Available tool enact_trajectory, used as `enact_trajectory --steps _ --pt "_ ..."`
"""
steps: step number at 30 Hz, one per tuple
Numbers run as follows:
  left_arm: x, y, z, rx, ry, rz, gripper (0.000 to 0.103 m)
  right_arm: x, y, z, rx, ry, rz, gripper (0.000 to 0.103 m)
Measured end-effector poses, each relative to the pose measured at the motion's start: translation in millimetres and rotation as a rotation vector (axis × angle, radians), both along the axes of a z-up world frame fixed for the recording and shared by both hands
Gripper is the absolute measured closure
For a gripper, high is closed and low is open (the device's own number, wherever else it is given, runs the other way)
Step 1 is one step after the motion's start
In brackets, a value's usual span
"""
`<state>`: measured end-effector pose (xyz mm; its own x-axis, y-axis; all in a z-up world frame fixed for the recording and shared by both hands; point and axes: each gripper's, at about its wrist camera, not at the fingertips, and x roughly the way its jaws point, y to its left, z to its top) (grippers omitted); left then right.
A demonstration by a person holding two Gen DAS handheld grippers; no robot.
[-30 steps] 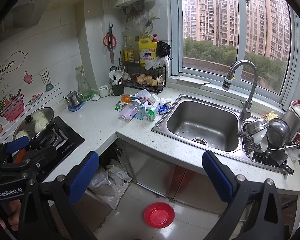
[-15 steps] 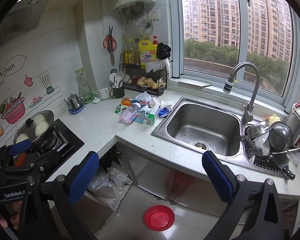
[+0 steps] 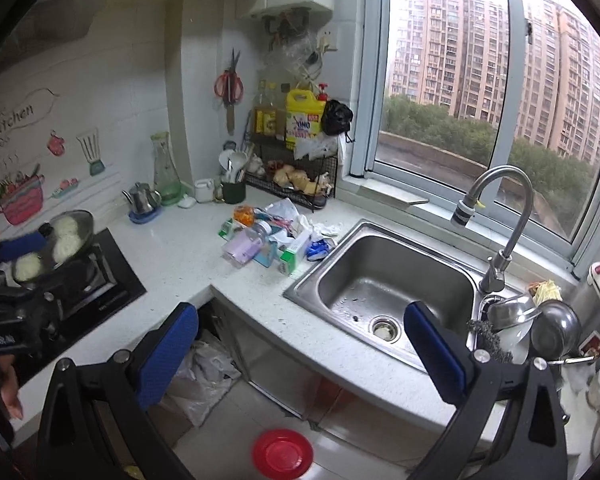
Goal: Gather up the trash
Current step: 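Grasp the clear plastic bottle with the left tool while the right tool grasps the white-green box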
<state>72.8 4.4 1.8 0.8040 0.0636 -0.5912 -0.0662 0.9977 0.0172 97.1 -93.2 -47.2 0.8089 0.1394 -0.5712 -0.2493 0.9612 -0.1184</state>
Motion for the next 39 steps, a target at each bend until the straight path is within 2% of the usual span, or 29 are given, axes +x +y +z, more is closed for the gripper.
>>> enact_trajectory --steps 4,8,13,15,18,28,34,39 --pt "30.5 7.9 -6.6 0.044 0.046 0.005 0.0 31.7 -1.8 -6.5 0.029 0.051 0.011 0.0" --pt "70.8 24.4 -11.7 0.004 0.078 -0.022 0.0 61.0 3.2 -8.4 0.057 0.087 0.032 0.0" --pt "133.8 38.4 -20.9 0.046 0.111 -0.073 0.0 103.5 18.4 -10.5 0.084 0.111 0.004 0.0" --pt "158.5 44.8 -27.1 0.038 0.136 -0.094 0.0 126.4 25.9 -13.4 0.082 0.12 -0.023 0.0" --pt "206.7 59.1 -41.2 0.002 0.2 -0.13 0.0 165.4 36.9 -22.7 0.101 0.182 -0.047 0.0" --pt "340.2 82.5 -101.5 0.037 0.361 -0.286 0.0 279.9 60.2 -72.4 0.102 0.356 -0.175 0.0" --pt "394.8 77.8 -143.7 0.078 0.449 -0.378 0.0 325.3 55.7 -110.3 0.08 0.466 -0.237 0.001" --pt "427.8 77.8 -180.8 0.05 0.539 -0.417 0.0 357.7 60.0 -138.8 0.061 0.546 -0.26 0.005"
